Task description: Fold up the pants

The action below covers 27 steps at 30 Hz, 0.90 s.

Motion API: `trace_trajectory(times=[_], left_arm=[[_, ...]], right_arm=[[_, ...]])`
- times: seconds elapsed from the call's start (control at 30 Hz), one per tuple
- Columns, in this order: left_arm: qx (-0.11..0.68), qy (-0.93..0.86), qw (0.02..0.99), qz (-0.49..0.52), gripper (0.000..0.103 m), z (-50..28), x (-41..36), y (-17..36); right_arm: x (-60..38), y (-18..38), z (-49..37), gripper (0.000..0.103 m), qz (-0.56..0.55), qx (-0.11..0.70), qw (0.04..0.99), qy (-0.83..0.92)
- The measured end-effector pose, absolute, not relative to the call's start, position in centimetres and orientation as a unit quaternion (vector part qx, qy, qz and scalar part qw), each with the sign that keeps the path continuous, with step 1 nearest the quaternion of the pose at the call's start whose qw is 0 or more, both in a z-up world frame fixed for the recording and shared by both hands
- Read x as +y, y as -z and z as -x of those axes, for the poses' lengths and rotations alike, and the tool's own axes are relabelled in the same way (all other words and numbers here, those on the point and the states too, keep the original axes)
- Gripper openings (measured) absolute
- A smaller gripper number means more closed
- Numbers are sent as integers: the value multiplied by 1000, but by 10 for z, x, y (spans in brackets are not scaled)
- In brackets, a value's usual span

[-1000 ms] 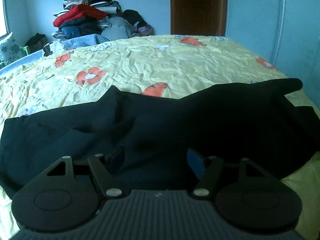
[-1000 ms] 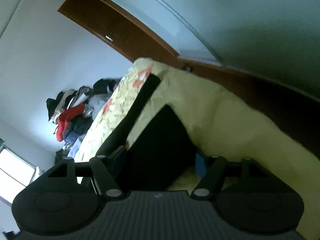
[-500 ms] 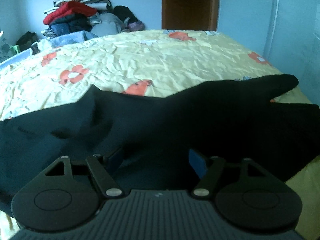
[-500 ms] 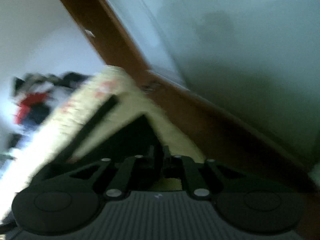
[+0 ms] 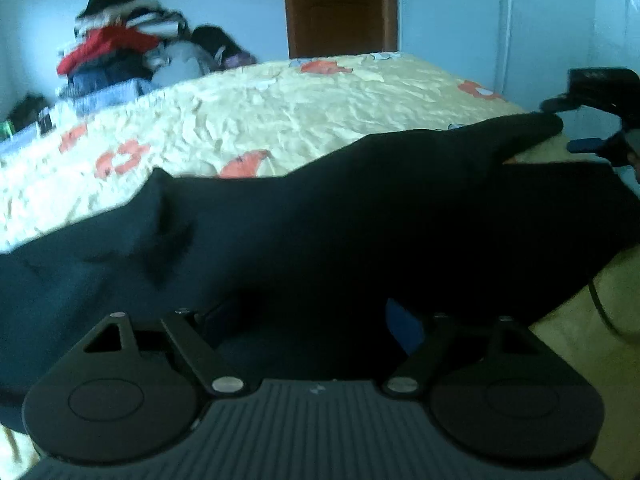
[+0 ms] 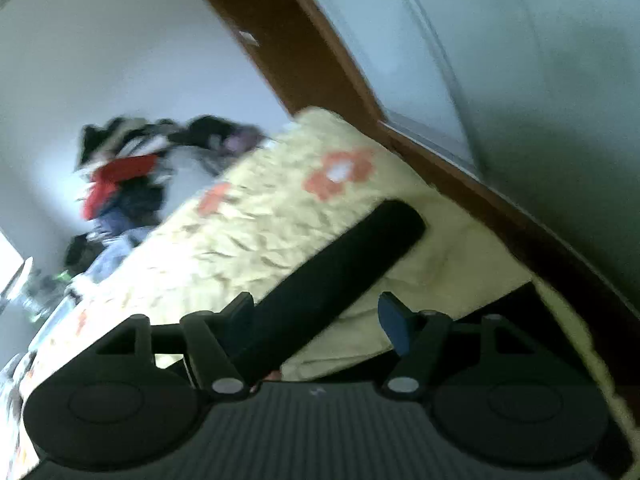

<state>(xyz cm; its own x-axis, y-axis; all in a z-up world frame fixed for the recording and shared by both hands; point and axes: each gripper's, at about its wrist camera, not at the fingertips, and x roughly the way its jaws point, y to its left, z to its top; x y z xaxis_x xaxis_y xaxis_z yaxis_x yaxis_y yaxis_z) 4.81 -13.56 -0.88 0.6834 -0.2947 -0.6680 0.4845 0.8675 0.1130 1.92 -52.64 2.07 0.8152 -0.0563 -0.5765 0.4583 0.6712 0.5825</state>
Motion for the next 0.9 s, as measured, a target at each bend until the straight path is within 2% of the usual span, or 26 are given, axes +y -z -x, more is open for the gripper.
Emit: trace_trajectory(times=[0.1,0.13,0.2,0.37,0.5,0.63,0.9], left_arm=[[328,201,909,-162,83,-56,-139,10],[332,203,906,-165,84,-62,-140,11],[339,211,901,-172,86,-70,-145,13],[345,211,901,-160,91,-82,-147,15],[368,206,898,-124,95,-93,-142,16],[365,207,898,-129,98,-94,-143,17],[359,206,902,-125,99,-93,-143,20]], right_arm=[[-547,4,-20,74,-458,258,838,145],[-552,7,-20,83,-477,247,832,137],[-557,3,-35,86,-490,263,821,128],[-557,-32,-108,87,-519,284,803,68],[-557,-57,-155,85,-545,211,811,-12],[-543,-71,-158,87,-423,236,871,84],[-500,-51,-167,86,-223,319,920,50]])
